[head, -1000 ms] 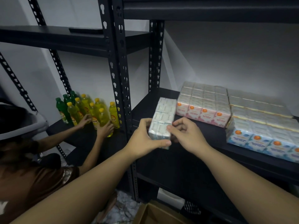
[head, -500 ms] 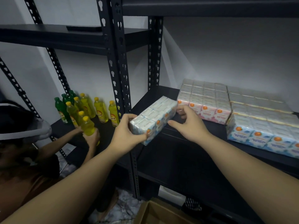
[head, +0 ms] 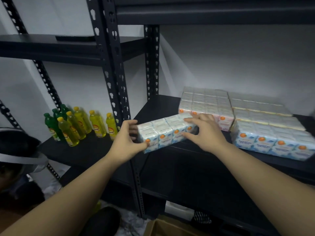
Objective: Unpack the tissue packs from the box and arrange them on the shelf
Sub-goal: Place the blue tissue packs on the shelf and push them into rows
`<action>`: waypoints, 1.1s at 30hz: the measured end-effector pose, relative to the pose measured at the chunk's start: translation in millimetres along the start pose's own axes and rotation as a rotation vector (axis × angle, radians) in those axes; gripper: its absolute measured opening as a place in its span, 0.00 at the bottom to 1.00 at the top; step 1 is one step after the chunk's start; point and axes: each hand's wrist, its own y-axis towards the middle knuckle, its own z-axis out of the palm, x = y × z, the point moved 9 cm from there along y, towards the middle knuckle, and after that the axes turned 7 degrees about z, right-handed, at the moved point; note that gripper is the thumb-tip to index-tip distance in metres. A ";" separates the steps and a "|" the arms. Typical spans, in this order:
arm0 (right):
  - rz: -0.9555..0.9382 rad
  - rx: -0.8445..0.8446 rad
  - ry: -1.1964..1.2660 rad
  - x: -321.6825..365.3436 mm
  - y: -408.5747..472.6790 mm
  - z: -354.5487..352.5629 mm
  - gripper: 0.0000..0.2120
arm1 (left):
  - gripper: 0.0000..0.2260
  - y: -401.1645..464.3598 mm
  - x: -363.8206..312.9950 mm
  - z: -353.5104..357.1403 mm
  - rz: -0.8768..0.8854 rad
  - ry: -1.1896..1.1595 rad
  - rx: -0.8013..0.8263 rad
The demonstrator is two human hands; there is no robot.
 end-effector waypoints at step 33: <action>0.297 -0.173 -0.290 -110.7 -44.6 -80.5 0.23 | 0.31 83.4 -40.4 133.4 0.040 0.003 0.169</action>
